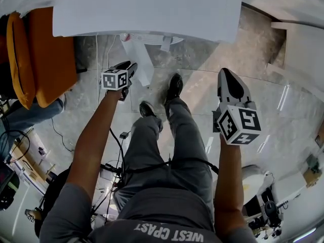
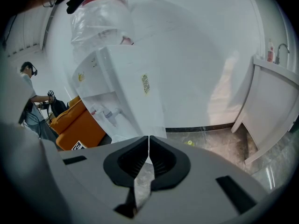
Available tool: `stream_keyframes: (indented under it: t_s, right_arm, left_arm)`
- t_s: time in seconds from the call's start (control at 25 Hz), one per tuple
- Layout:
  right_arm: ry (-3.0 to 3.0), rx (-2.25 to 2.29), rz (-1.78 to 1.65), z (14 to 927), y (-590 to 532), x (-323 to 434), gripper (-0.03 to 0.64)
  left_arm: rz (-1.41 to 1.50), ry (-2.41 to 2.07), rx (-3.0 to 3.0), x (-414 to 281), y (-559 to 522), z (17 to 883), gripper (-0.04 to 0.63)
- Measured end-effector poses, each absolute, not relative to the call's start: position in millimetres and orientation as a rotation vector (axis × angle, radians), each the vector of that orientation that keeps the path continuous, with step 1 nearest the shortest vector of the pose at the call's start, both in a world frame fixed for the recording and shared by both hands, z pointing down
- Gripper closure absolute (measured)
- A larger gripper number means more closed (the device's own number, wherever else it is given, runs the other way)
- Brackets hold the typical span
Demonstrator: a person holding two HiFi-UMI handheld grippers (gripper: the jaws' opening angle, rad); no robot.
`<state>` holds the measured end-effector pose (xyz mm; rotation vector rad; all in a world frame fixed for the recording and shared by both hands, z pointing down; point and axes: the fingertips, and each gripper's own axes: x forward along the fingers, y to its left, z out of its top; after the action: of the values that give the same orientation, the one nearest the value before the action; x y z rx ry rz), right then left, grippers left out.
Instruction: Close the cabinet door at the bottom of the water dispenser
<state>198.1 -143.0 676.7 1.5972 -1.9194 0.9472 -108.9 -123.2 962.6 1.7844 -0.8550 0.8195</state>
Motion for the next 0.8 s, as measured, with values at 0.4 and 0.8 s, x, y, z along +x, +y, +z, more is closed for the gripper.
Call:
stream_keyframes:
  t_s: [0.4,0.8]
  right_arm:
    - [-1.896,1.622,0.962,679.0,-145.4,212.7,0.586]
    - [-1.863,1.645,0.979,688.7,-147.9,235.4,0.586]
  left_arm:
    - [0.772,-0.799,1.850,-57.1,-139.6,959.5,0.462]
    - [0.763,-0.852,1.948,-19.7,-169.5,961.6,0.482]
